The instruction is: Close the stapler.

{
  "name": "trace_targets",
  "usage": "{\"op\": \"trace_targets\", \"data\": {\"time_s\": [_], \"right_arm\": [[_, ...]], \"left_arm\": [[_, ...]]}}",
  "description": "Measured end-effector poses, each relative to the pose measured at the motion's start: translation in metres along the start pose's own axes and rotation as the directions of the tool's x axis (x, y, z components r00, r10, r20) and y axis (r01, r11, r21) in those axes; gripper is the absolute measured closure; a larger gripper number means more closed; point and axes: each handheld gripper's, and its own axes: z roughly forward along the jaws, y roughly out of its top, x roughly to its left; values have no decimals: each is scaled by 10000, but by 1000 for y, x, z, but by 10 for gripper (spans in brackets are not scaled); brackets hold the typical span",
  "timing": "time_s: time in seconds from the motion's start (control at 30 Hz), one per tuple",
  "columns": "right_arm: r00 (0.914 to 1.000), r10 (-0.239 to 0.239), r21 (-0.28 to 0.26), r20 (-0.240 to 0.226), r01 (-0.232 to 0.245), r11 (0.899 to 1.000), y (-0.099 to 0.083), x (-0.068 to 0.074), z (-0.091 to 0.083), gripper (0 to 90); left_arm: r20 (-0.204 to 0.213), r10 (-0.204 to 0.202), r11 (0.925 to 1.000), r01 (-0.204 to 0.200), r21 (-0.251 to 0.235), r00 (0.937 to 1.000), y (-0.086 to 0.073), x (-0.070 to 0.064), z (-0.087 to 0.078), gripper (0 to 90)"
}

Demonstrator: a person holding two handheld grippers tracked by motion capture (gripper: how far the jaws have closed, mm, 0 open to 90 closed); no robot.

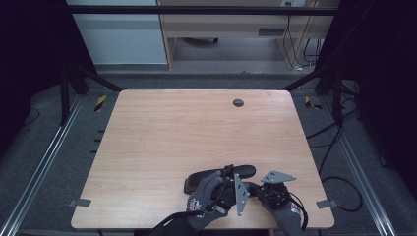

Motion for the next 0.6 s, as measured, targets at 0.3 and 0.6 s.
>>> {"op": "trace_targets", "data": {"time_s": [0.3, 0.6], "right_arm": [[10000, 1, 4, -1, -1, 10000, 0, 0, 0, 900], [10000, -87, 11, 16, 87, 10000, 0, 0, 0, 900]], "left_arm": [[90, 293, 9996, -293, -46, 9995, -2, -7, 5, 503], [217, 589, 9983, -589, -9, 9980, -4, -12, 10, 492]]}}
